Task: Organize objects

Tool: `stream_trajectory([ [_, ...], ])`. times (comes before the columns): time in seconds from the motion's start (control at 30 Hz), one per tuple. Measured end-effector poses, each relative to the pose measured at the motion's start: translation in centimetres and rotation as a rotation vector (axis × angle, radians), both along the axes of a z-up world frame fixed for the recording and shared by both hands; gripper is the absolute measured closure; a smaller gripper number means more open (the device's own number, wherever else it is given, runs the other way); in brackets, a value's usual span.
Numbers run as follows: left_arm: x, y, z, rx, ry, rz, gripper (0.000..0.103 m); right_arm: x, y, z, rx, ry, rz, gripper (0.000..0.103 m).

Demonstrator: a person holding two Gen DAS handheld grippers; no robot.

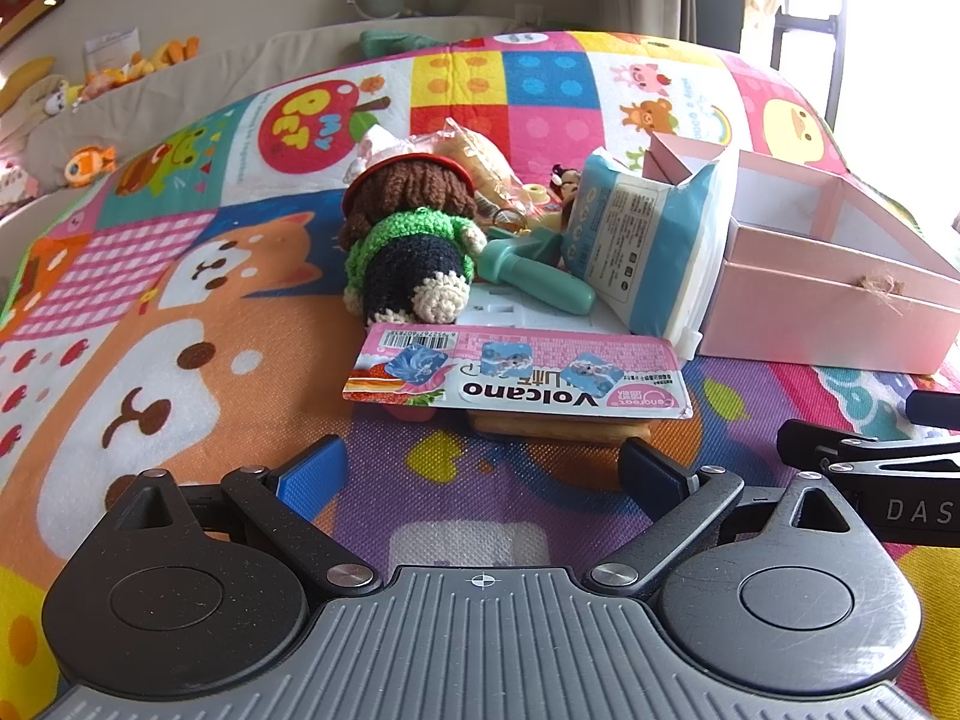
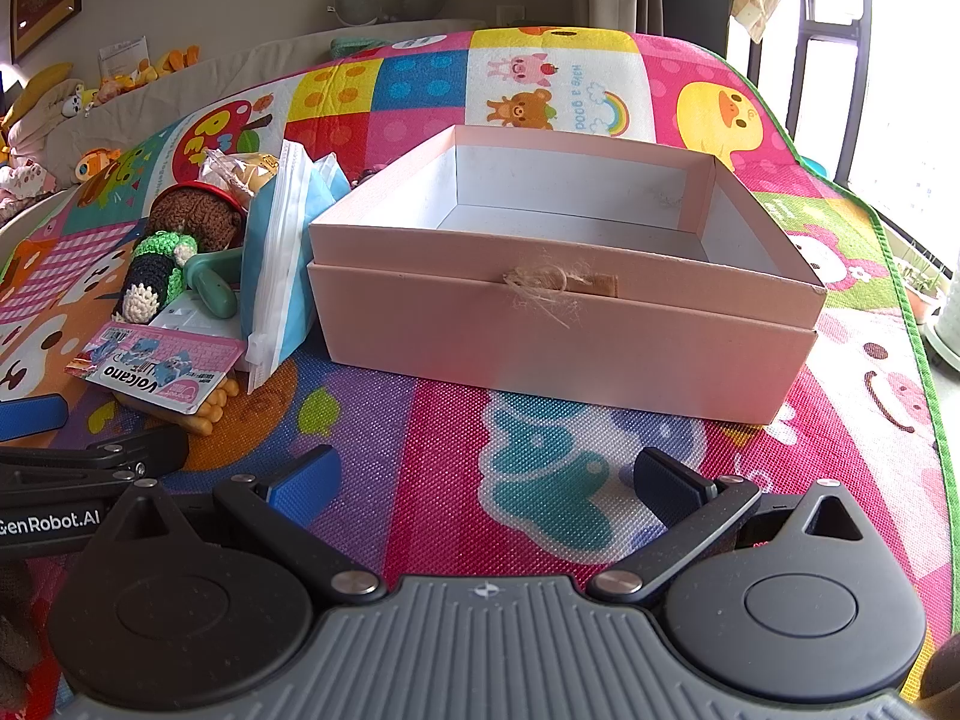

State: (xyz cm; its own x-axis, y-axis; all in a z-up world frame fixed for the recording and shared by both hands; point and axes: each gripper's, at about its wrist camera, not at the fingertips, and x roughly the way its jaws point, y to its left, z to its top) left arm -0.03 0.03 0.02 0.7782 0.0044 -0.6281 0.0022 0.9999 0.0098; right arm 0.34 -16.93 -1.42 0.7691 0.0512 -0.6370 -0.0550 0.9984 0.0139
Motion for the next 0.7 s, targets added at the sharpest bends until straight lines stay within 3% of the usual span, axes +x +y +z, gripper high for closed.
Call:
stream_trajectory([
  [0.7,-0.02,-0.05,0.0,0.006,0.001,-0.001,0.003,0.11,0.23,-0.03,0.004,0.001,0.0,0.0],
])
